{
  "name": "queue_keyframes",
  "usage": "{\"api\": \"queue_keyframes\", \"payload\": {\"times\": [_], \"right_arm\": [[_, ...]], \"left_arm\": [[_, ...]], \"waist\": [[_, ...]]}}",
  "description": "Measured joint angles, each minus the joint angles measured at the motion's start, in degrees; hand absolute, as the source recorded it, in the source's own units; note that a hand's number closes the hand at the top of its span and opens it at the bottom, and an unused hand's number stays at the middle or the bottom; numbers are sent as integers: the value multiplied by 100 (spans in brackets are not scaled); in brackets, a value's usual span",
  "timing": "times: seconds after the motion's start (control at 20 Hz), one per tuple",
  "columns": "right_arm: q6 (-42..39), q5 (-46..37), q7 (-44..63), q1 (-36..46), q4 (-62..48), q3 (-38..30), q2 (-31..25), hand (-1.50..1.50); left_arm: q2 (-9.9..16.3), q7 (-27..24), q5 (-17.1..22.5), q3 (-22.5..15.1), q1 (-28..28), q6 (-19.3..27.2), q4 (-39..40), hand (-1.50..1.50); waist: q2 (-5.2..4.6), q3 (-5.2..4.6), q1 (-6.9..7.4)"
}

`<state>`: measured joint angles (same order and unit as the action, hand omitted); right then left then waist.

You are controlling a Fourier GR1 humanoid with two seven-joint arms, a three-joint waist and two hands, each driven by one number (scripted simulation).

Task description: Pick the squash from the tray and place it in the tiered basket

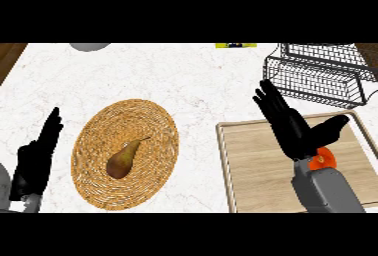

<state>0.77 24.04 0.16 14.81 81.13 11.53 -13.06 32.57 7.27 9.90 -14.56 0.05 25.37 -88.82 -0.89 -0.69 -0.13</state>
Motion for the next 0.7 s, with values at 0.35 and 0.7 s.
{"api": "queue_keyframes", "payload": {"times": [0.35, 0.7], "right_arm": [[1649, -149, -204, -411, 607, -1362, -221, 150], [4004, -1059, 420, -1878, 469, -2202, -422, -150]], "left_arm": [[122, -251, -110, 233, -99, -4, 100, 0], [159, -363, -79, 319, -115, -68, 97, 0]], "waist": [[245, 70, -520], [165, 15, -694]]}}
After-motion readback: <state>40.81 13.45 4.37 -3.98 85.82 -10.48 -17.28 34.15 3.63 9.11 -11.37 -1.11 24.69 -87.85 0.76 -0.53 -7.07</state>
